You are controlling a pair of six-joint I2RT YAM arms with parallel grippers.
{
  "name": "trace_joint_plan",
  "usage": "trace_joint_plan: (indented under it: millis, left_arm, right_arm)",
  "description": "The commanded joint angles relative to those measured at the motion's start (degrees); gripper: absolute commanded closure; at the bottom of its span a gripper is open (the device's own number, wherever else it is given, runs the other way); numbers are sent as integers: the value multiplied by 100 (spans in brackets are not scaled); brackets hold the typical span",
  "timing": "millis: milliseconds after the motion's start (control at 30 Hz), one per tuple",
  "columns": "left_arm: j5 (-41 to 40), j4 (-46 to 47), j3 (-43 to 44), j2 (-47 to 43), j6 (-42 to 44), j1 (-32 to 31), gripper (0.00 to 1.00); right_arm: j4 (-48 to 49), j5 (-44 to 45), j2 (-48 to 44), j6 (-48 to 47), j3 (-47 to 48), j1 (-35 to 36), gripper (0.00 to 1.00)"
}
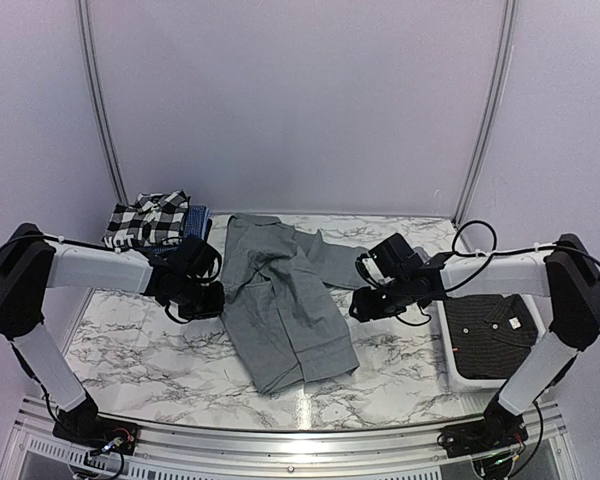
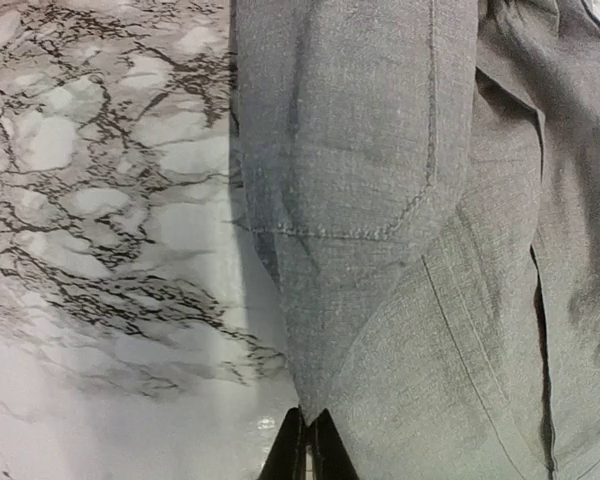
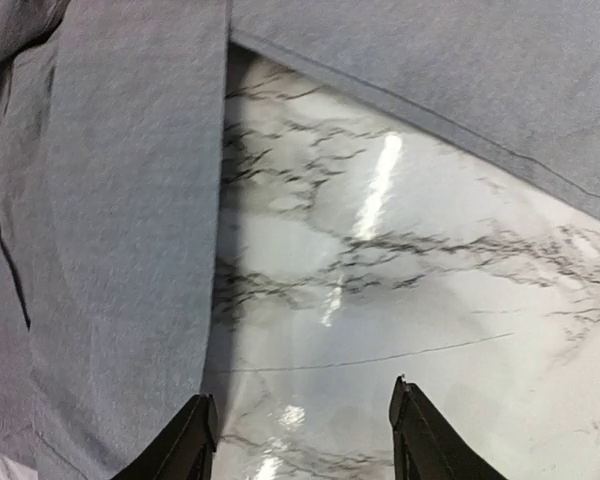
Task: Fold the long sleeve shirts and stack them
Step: Flatten out the crumpled shirt at the center of the board.
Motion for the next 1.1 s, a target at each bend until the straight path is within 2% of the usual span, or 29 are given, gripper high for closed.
trace_joint_plan:
  millis: [0,167,300,433,533,600,667,867,1067]
  left_arm:
    - [46,-442,45,-207,601,223,94]
    - [90,-534,311,-199,762,300,94]
    - [122,-549,392,-138,753,300,94]
    - [149,-550,418,-80,760,300,97]
    - [83,-562,419,-109,817,305,98]
    - [54,-589,419,-132,847,323,100]
    - [24,-613,419,-143,895,350,100]
    - [-42,-637,543,-79,1000,482,100]
    - [-85,-745,829,30,1122,579,100]
  right_arm:
    - [110,-373,-52,268,185,295,44]
    - [106,-527,-35,423,173,667,32]
    - [186,-597,-53,652,32,935,30]
    - [216,-568,1,833,-114,1047,45]
    - [25,-307,-98,892,-130,1042,69]
    - [-277,61,-196,883,-12,995,88]
    - [-595,501,-369,882,86,909,100]
    - [-1189,1081,-1030,821,-87,299,100]
    - [-1296,842,-1149,830,-429,437,100]
